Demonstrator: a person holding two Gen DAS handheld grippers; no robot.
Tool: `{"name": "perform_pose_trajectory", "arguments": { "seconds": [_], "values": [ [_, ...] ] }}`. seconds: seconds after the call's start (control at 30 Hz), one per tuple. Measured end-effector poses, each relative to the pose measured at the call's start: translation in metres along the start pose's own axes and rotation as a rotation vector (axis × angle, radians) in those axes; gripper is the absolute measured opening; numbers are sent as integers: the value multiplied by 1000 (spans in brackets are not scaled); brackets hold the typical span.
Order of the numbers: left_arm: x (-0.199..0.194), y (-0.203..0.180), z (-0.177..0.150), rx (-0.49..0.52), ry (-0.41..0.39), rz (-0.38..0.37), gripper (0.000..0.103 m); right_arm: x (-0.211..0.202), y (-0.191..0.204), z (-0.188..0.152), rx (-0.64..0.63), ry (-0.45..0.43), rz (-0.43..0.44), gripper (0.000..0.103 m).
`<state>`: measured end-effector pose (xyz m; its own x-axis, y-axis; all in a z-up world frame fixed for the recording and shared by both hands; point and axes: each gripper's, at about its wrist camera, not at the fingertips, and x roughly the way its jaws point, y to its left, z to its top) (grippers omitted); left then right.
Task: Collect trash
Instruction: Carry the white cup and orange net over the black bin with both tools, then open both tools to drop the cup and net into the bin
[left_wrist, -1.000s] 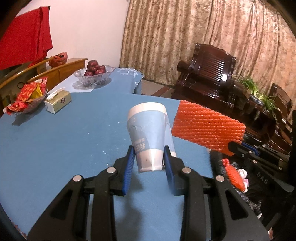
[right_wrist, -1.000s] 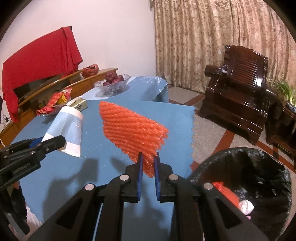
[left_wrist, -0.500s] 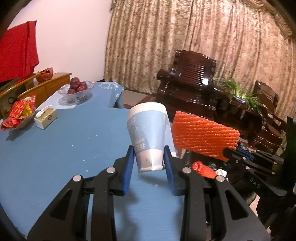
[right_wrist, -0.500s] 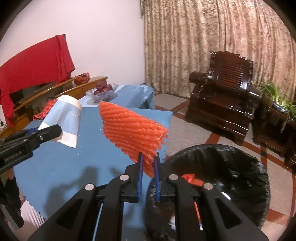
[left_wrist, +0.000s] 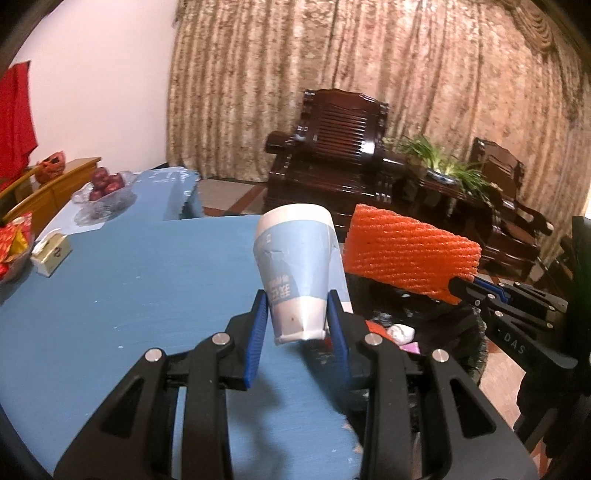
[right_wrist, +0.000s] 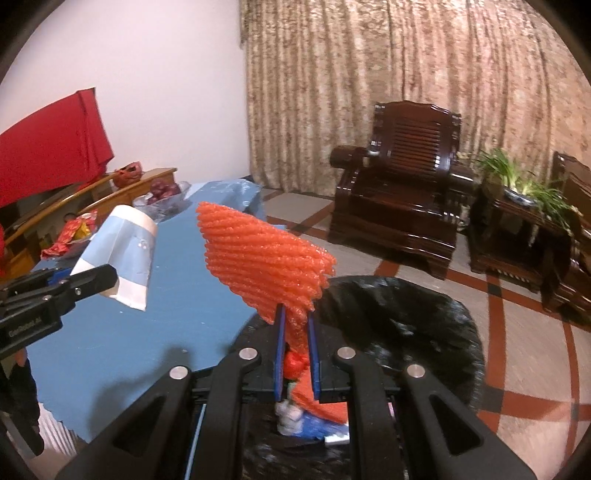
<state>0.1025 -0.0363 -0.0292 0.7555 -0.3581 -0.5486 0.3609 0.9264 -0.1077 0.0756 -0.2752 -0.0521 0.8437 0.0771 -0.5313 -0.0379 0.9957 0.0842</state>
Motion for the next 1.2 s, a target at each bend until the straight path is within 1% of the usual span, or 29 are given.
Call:
{"name": "perform_pose_trajectory", "arguments": {
  "seconds": [0.2, 0.33, 0.47, 0.67, 0.83, 0.97, 1.03, 1.2],
  "values": [
    [25, -30, 1, 54, 11, -60, 32, -4, -34, -4, 38, 7, -68, 11],
    [49, -49, 0, 83, 25, -99, 32, -2, -52, -8, 57, 17, -108, 11],
    [75, -63, -2, 97, 43, -119, 33, 4, -71, -12, 73, 31, -144, 11],
    [109, -78, -7, 112, 68, -130, 33, 17, -95, -18, 92, 57, -183, 11],
    [133, -83, -10, 107, 94, -140, 34, 32, -111, -22, 104, 76, -203, 11],
    [150, -86, -7, 110, 111, -150, 38, 50, -119, -25, 107, 105, -214, 11],
    [159, -87, -5, 112, 118, -153, 38, 58, -124, -27, 106, 114, -215, 13],
    [178, -89, -5, 114, 147, -166, 37, 78, -128, -30, 103, 145, -210, 14]
  ]
}}
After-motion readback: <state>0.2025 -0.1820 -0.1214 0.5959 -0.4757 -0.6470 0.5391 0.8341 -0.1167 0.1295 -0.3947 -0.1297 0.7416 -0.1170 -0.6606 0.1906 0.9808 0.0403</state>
